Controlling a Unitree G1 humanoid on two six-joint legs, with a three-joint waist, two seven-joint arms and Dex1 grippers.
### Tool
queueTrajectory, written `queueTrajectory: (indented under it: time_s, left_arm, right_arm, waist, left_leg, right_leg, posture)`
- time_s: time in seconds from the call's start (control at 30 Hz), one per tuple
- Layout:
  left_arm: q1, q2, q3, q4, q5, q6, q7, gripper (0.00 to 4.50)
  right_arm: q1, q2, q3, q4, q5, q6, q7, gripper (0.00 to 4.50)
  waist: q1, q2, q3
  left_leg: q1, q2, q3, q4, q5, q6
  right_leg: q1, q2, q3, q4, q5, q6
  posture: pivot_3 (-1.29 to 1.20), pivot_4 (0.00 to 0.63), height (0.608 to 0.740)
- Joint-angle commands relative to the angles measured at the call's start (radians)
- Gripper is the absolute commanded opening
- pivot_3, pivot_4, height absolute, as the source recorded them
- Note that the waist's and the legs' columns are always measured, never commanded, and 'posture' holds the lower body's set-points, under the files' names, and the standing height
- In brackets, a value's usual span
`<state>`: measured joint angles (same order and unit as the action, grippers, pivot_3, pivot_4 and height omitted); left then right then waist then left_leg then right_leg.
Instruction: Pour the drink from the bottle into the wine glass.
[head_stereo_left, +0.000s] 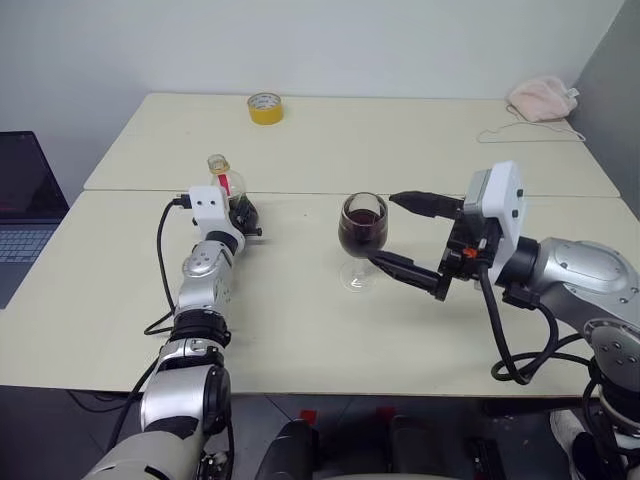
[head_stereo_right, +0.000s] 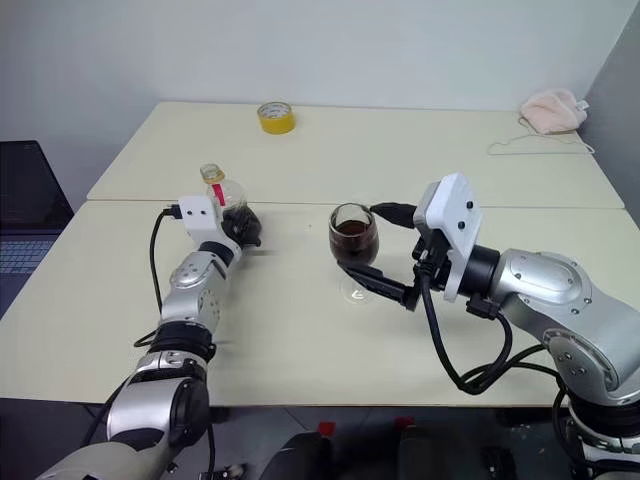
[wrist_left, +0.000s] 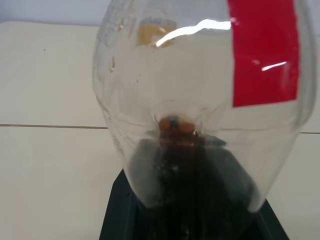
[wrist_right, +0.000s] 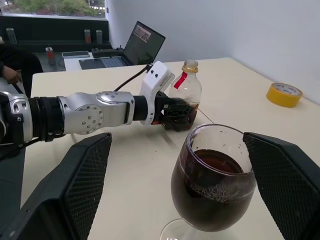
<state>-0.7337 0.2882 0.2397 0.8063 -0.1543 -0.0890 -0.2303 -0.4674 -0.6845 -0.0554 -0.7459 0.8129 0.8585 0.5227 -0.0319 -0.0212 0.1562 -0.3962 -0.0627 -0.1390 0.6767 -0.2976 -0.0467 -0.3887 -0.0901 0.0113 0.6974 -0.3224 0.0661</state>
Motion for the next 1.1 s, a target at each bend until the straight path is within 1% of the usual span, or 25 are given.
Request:
queueTrajectory:
  time_s: [0.03,0.27,0.3,0.47,0.73,0.9,1.03,1.1]
  left_arm:
    - [-0.009,0.009,-0.016,0.024,0.014,-0.019,-0.014,2.07]
    - [0.009,0.009,-0.028,0.010,0.023,-0.051,-0.026,4.35]
    - [0.015,0.008,-0.030,0.001,0.024,-0.055,-0.031,4.47]
    - [0.062,0.009,-0.045,-0.074,0.029,-0.063,-0.039,4.47]
    - [0.183,0.014,-0.057,-0.274,0.031,-0.022,-0.030,4.47]
    - [0.296,0.014,-0.038,-0.466,0.010,0.036,-0.019,4.47]
    - [0.363,0.015,-0.033,-0.592,-0.009,0.091,-0.022,4.47]
    - [0.422,0.019,-0.012,-0.703,-0.041,0.139,-0.028,4.47]
  right_arm:
    - [-0.003,-0.003,-0.008,-0.034,0.009,-0.024,0.007,4.50]
    - [-0.003,0.004,-0.003,-0.034,0.010,-0.028,0.008,4.50]
    - [-0.003,0.005,-0.003,-0.033,0.009,-0.031,0.010,4.50]
    - [0.008,0.008,-0.007,-0.033,0.005,-0.046,0.017,4.50]
    - [0.053,0.013,-0.033,-0.023,-0.027,-0.109,0.018,4.50]
    - [0.133,0.031,-0.089,0.012,-0.063,-0.230,0.055,4.50]
    - [0.229,0.039,-0.120,0.068,-0.116,-0.329,0.100,4.50]
    - [0.296,0.058,-0.135,0.122,-0.152,-0.367,0.093,4.50]
  waist:
    - [0.000,0.000,0.000]
    - [-0.001,0.000,0.000]
    - [-0.001,0.000,0.000]
    - [-0.001,0.000,0.000]
    - [-0.001,0.000,0.000]
    - [0.000,0.000,0.000]
    - [0.003,0.000,0.000]
    - [0.002,-0.001,-0.001]
  left_leg:
    - [0.000,0.000,0.000,0.000,0.000,0.000]
    - [0.000,0.000,0.000,0.000,0.000,0.000]
    - [0.000,0.000,0.000,0.000,0.000,0.000]
    - [0.000,0.000,0.000,0.000,0.000,0.000]
    - [0.000,0.000,0.000,0.000,0.000,0.000]
    - [0.000,0.000,0.000,-0.001,0.000,0.000]
    - [0.000,0.000,0.000,0.000,0.000,0.000]
    - [0.000,0.001,0.001,0.000,0.000,0.000]
  right_leg:
    - [0.000,0.000,0.000,0.000,0.000,0.000]
    - [0.000,0.000,0.000,0.000,0.000,0.000]
    - [0.000,0.000,0.000,0.000,0.000,0.000]
    - [0.000,0.000,0.000,0.000,0.000,0.000]
    - [0.000,0.000,0.000,0.000,0.000,0.000]
    - [0.000,0.000,0.001,0.000,0.000,0.000]
    - [0.000,0.000,0.001,-0.001,0.000,0.000]
    - [0.000,0.000,0.001,-0.001,0.000,0.000]
  posture:
    - [0.00,0.150,0.740]
    - [0.00,0.150,0.740]
    - [0.00,0.150,0.740]
    - [0.00,0.150,0.740]
    - [0.00,0.150,0.740]
    - [0.00,0.150,0.740]
    - [0.00,0.150,0.740]
    - [0.00,0.150,0.740]
